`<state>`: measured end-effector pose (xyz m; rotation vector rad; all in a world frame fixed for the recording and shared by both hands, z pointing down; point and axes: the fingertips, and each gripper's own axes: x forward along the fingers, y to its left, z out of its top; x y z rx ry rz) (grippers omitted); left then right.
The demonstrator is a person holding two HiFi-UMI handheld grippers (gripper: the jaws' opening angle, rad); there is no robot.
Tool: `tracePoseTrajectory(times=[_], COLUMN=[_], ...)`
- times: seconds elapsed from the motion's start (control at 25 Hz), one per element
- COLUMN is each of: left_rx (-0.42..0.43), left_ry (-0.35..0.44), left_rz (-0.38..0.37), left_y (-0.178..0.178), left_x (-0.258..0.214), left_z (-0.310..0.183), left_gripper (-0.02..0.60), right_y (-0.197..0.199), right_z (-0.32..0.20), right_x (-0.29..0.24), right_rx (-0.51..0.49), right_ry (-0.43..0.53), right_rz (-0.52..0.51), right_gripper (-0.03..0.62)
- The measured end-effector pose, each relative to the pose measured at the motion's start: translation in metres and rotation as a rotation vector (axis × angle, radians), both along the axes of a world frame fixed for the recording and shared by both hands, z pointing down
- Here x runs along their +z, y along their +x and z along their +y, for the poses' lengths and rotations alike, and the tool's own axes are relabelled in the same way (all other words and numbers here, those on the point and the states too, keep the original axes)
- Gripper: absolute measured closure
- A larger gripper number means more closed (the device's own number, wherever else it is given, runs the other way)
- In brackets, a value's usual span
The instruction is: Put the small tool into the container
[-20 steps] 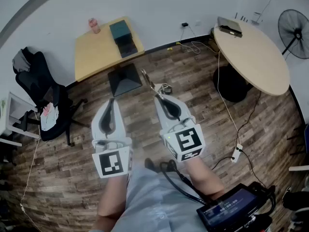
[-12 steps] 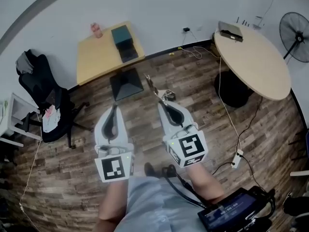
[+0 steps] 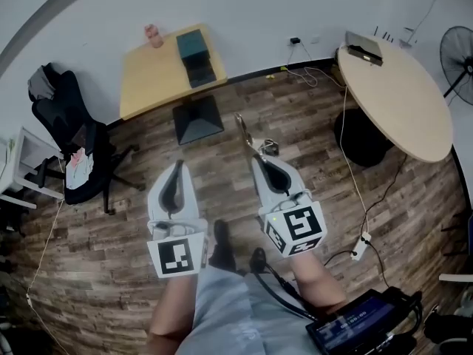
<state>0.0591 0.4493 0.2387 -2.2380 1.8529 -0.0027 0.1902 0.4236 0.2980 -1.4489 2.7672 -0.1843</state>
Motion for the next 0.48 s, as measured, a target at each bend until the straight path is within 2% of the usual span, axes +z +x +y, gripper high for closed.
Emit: tracePoseTrajectory(times=[0.28,0.48], left_rx=[-0.028,-0.015], left_ry=[-0.050,-0.025], left_rz=[0.057,0.040], left_y=[-0.030,-0.064], left_x=[0.024,0.030], left_z=[-0.040,-0.091], left_gripper=[0.572,0.572], right_y=[-0.026,-0.059], right_z=[-0.043,-0.094], right_x=[0.022,0.024], right_rx=[-0.010,-0.012], right_ry=[-0.037,-0.037], right_rz=[0.024,0.033], right_gripper=[0.591,0.591])
